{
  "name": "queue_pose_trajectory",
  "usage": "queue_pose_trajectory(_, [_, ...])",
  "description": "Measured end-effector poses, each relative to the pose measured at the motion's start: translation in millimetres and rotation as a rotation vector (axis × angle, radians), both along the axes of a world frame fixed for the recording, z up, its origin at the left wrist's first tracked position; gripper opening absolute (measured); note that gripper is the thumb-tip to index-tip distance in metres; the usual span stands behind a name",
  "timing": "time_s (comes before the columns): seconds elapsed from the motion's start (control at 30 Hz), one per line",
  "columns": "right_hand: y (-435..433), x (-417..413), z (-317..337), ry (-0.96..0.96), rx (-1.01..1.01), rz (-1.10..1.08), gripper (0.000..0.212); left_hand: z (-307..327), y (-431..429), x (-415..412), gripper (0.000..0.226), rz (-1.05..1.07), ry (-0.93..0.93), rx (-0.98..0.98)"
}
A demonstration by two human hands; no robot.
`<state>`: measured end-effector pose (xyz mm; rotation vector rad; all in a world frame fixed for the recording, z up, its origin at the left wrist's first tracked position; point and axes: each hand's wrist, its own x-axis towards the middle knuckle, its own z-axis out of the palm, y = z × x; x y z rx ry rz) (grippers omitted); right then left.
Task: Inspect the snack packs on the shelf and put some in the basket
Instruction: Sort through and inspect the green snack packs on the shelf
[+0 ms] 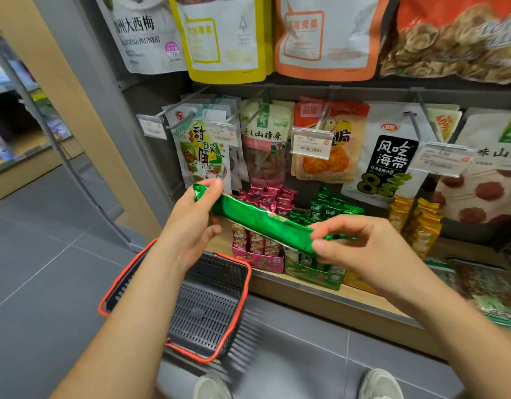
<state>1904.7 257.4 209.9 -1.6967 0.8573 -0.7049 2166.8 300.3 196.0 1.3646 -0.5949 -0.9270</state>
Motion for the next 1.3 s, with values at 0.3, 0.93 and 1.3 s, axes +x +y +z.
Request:
queue_pose_trajectory(0.3, [1, 6, -3, 0.050, -0.088, 0.019, 0.046, 3, -5, 8, 0.008, 0.212, 0.104, -0.035])
queue_pose_trajectory(0.93, [-11, -31, -55, 0.816, -0.261, 0.387, 0.034, 2, -1, -28, 0.030, -0.465, -0.427, 0.144])
queue_pose_trajectory(1.3, [-76, -29, -34, 0.979, -0.437, 0.250, 0.025, -24, -32, -73, 0.040, -0.331, -1.086, 0.014])
